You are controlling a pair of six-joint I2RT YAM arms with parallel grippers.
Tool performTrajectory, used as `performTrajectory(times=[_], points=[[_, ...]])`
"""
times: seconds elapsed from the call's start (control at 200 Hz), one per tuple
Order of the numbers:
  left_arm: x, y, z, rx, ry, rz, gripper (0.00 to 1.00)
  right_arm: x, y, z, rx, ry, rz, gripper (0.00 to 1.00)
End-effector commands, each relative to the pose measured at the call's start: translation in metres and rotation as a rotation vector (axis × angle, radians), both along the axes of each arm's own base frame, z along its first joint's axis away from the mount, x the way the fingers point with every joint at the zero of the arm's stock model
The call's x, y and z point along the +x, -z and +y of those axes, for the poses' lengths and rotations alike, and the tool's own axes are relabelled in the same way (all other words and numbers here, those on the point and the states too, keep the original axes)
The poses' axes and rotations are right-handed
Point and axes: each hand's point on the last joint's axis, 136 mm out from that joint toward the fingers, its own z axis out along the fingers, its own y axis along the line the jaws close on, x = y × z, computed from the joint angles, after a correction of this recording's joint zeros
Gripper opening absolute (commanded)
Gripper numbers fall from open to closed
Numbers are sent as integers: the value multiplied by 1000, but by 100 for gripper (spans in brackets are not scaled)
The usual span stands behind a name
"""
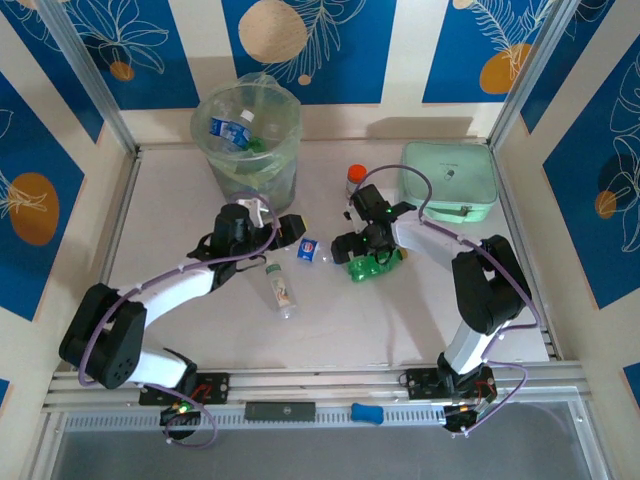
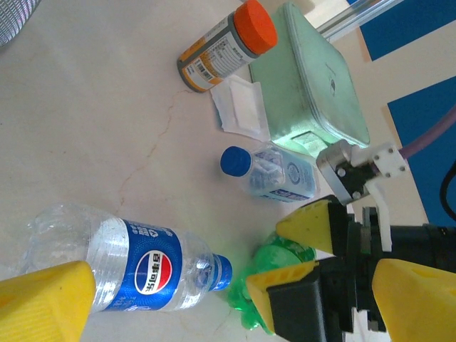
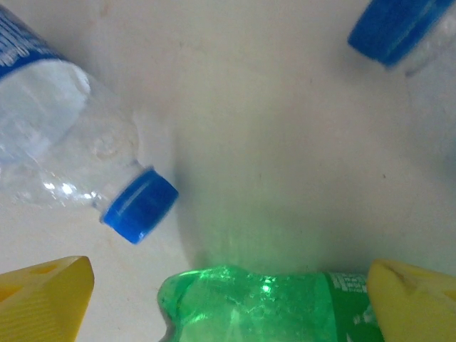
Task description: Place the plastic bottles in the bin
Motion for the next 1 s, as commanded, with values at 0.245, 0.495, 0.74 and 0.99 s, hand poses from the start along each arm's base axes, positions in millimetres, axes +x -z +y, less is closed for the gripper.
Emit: performTrajectory(times=[0.245, 0.495, 0.74, 0.99], points=[[5, -19, -14, -43, 25, -32, 99, -9, -42, -39, -46, 362, -56, 99], [6, -18, -15, -37, 30, -31, 99, -50, -35, -76, -3, 681, 4, 99], [6, -18, -14, -35, 26, -29, 99, -80, -17, -85, 171, 832, 75, 97], [4, -14, -11, -30, 16, -16, 99, -84, 5, -84, 335, 959, 104, 91]])
